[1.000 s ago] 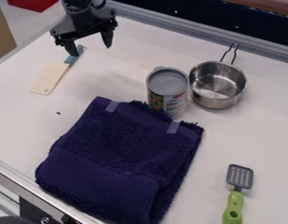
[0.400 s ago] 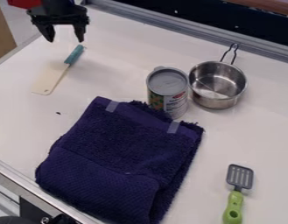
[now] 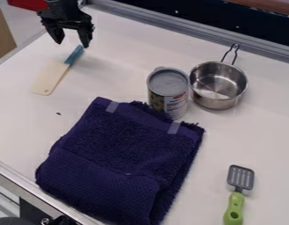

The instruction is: Place knife on top of silver pot

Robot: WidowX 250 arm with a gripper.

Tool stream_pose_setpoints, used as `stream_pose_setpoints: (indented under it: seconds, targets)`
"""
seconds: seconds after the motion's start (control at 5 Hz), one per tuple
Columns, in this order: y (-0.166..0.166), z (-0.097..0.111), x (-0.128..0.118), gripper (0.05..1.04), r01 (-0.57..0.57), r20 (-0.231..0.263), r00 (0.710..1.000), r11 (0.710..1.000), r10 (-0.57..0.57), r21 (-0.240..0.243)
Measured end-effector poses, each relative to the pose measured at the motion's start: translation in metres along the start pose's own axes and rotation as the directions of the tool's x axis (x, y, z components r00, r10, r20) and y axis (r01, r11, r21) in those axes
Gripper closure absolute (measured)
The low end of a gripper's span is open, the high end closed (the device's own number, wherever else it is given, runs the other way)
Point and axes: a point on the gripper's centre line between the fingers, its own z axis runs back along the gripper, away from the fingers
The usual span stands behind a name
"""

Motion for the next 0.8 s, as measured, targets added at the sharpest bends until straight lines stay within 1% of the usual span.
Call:
stream_pose_setpoints:
  seconds: [0.2,0.4,0.6,0.8]
  targets:
    - [-0.008,-0.012,-0.008,0.085,0.027,-0.060,0.998,0.998,-0.030,-0.058]
    - [0.000,-0.018,-0.003,0.085,0.001,-0.070,0.998,1.000,-0.001,0.009]
    - [0.003,-0.026,-0.007,0.085,0.022,-0.124,0.992,0.999,-0.018,0.031]
    - [0.006,-0.037,-0.011,0.086,0.031,-0.159,0.987,0.998,-0.022,0.052]
